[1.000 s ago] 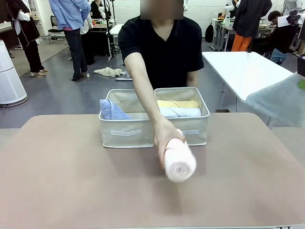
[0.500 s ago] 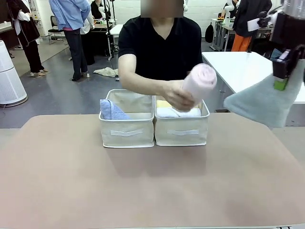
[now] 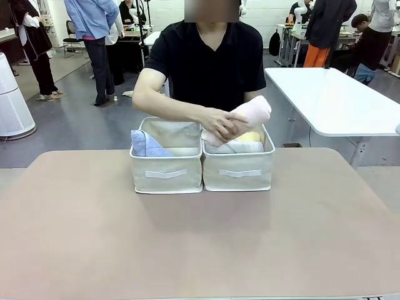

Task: Sort the towels based on their folding style.
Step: Pick up another triangle-folded towel from the table and place it in the left Fabric basket.

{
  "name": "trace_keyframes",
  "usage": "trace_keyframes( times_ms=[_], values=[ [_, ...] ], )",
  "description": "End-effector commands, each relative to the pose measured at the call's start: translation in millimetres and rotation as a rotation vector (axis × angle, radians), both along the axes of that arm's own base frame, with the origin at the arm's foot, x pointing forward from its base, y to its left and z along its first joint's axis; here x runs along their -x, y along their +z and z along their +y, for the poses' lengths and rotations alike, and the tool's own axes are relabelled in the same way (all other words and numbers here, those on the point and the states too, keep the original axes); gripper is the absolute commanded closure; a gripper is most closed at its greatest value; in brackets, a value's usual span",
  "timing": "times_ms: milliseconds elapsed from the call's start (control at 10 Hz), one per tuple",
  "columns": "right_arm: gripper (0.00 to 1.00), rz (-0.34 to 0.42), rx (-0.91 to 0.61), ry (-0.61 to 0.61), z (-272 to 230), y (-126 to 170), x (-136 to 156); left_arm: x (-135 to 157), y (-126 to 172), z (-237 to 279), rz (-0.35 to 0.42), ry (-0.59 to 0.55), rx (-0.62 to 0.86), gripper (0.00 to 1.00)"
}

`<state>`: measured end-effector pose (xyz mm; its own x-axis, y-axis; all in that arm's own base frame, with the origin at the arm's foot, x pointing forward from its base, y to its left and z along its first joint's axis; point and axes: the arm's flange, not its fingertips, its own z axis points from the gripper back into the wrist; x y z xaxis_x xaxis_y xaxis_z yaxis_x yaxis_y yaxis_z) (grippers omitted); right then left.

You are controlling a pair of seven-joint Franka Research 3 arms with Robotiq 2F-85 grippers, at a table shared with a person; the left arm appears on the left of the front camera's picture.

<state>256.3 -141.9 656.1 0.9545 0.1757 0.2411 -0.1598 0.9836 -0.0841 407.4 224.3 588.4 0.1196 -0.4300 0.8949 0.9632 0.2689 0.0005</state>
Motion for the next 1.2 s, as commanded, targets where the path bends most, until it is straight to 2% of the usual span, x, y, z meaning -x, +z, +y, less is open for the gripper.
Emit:
trace_keyframes(
  times_ms=[0, 800, 1100],
  values=[
    [1.00, -0.003, 0.059, 0.014, 23.3, -14.0, -22.1, 1.7, 2.0, 0.4, -0.003, -0.005, 0.003, 0.00],
    [1.00, 0.004, 0.060, 0.068, 40.2, -9.0, -36.7, 1.7, 2.0, 0.4, -0.003, -0.005, 0.003, 0.00],
    [1.00, 0.018, 0.072, 0.166, 75.6, -1.3, -57.2, 1.7, 2.0, 0.4, -0.003, -0.005, 0.003, 0.00]
  ],
)
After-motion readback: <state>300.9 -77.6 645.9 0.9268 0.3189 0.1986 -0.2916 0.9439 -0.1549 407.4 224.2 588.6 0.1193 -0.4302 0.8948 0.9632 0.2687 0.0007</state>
